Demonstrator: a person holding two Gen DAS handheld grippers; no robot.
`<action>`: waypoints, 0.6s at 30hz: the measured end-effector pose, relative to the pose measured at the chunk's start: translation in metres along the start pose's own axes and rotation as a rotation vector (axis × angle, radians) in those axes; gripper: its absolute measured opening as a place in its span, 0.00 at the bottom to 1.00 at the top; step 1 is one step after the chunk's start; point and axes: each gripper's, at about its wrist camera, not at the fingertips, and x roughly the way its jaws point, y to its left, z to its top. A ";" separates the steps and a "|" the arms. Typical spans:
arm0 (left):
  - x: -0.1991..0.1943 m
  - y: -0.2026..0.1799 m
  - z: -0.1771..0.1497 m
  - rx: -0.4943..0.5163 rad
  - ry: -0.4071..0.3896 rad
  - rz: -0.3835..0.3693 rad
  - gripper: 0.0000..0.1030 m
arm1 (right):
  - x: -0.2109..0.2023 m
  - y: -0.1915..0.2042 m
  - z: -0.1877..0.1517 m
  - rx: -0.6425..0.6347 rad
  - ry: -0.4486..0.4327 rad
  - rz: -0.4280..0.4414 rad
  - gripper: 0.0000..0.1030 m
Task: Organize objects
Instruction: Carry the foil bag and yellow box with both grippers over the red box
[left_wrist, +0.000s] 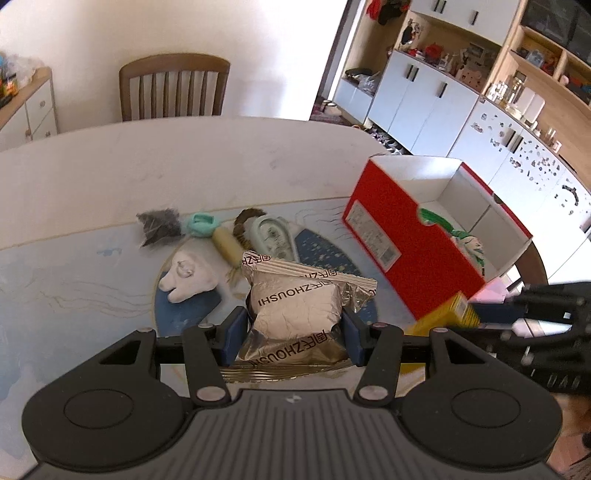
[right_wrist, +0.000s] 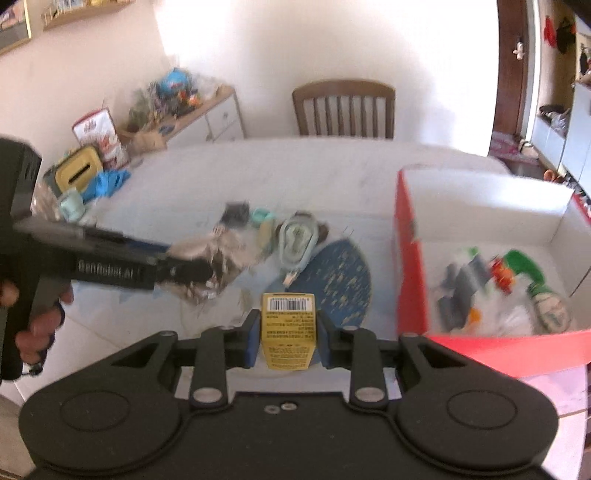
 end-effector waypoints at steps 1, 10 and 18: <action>-0.001 -0.004 0.002 0.006 -0.002 0.001 0.52 | -0.005 -0.003 0.003 0.001 -0.014 -0.004 0.28; -0.008 -0.048 0.023 0.057 -0.021 -0.014 0.52 | -0.037 -0.040 0.023 0.010 -0.108 -0.055 0.28; 0.003 -0.093 0.048 0.123 -0.046 -0.031 0.52 | -0.056 -0.086 0.032 0.034 -0.168 -0.135 0.28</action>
